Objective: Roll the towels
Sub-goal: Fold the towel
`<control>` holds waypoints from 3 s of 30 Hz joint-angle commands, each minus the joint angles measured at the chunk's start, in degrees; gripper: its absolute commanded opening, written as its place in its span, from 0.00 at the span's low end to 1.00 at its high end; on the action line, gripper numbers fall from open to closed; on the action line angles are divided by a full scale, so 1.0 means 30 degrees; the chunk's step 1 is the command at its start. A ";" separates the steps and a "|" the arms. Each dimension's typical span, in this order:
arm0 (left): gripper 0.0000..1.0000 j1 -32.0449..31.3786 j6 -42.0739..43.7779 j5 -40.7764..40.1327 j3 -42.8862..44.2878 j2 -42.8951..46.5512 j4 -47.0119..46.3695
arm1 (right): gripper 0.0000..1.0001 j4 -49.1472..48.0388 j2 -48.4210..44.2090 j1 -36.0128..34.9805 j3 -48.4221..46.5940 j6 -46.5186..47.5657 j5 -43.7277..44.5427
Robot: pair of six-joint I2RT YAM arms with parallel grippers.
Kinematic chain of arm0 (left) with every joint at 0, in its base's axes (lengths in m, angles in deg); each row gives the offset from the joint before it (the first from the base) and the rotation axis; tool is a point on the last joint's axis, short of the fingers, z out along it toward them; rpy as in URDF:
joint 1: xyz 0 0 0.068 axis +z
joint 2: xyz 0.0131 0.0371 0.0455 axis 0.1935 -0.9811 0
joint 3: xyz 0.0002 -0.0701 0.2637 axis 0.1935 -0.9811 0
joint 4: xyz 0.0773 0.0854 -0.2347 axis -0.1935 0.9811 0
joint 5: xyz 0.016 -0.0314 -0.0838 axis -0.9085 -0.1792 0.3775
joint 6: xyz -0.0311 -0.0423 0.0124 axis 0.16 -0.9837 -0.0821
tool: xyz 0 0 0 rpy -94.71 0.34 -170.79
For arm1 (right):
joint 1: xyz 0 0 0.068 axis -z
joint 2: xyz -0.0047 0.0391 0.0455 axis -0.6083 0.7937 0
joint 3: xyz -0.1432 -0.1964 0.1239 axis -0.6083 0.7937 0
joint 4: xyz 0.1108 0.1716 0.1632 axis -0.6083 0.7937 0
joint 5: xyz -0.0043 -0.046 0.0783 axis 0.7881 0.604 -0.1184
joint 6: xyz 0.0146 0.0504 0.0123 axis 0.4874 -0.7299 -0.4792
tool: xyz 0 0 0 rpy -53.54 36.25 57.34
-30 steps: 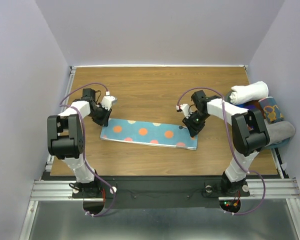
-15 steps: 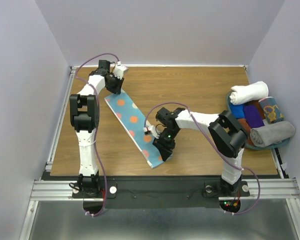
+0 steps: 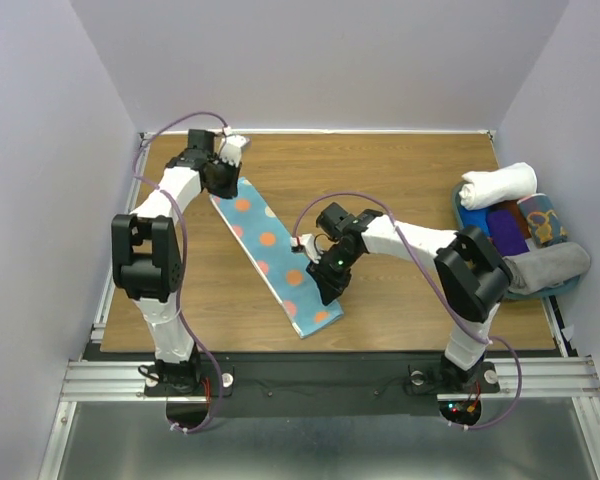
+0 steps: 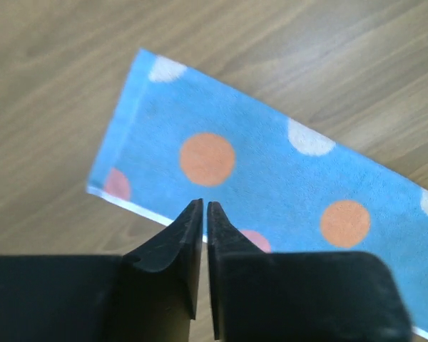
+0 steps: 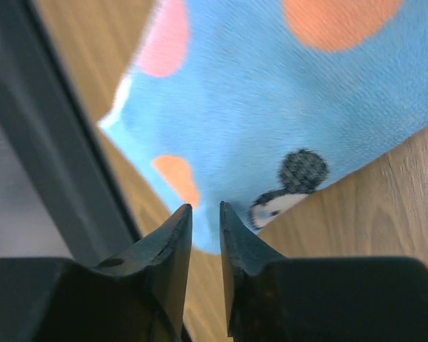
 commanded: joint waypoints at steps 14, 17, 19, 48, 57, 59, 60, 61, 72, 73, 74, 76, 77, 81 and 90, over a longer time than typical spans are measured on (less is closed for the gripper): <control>0.00 -0.1829 -0.1467 0.0456 0.2469 -0.6520 0.0014 | 0.29 -0.1821 0.3175 -0.0057 0.1884 -0.0887 -0.4136; 0.00 -0.2414 -0.1176 0.0836 0.4723 -0.7259 0.0423 | 0.32 -0.2026 0.3555 -0.0028 0.1855 -0.0739 -0.5227; 0.00 -0.2795 -0.1000 0.0898 0.6193 -0.8224 0.1211 | 0.35 -0.2317 0.3702 -0.0086 0.1739 -0.0884 -0.5261; 0.99 -0.1303 0.3332 -0.0741 -0.3871 1.4966 0.0975 | 0.52 -0.2231 -0.8277 0.2197 0.3876 -0.1410 0.1039; 0.99 -0.1303 0.6381 -0.1303 -0.8241 1.9396 0.4172 | 0.39 -0.3021 -0.6906 0.2053 0.4169 -0.2145 -0.2535; 0.99 -0.1303 0.6412 -0.0658 -0.8768 1.9895 0.4497 | 0.32 -0.3343 -0.5710 0.1762 0.3849 -0.2087 -0.2769; 0.99 -0.1303 0.6325 -0.0655 -0.9351 2.0390 0.4439 | 0.30 -0.3403 -0.5267 0.1614 0.3673 -0.2087 -0.3379; 0.99 -0.1303 0.6179 -0.0684 -0.9589 2.0656 0.4323 | 0.28 -0.3462 -0.4856 0.1381 0.3410 -0.2116 -0.3821; 0.99 -0.1303 0.7085 0.0070 -1.0937 2.1683 0.2448 | 0.27 -0.3580 -0.1955 -0.0027 0.1917 -0.3228 -0.4297; 0.98 -0.1303 0.7144 0.0368 -1.1084 2.1771 0.2360 | 0.27 -0.3608 -0.1691 -0.0028 0.1740 -0.3287 -0.4265; 0.98 -0.1303 0.7203 0.0574 -1.1230 2.1801 0.2359 | 0.27 -0.3580 -0.1427 -0.0028 0.1564 -0.3317 -0.4236; 0.97 -0.1303 0.7639 0.1217 -1.1553 2.1889 0.3172 | 0.26 -0.3579 -0.0987 -0.0028 0.1619 -0.2969 -0.4264; 0.97 -0.1303 0.8165 0.1220 -1.1699 2.1947 0.3411 | 0.26 -0.3608 -0.0840 -0.0057 0.1795 -0.2965 -0.4323; 0.97 -0.1303 0.8522 0.0838 -1.2520 2.2679 0.3442 | 0.26 -0.4047 0.0332 -0.0671 0.3345 -0.2439 -0.5085; 0.89 -0.1361 1.2971 0.2274 -1.3309 2.1773 0.5784 | 0.26 -0.4167 0.4692 -0.0848 0.1597 -0.2730 -0.4937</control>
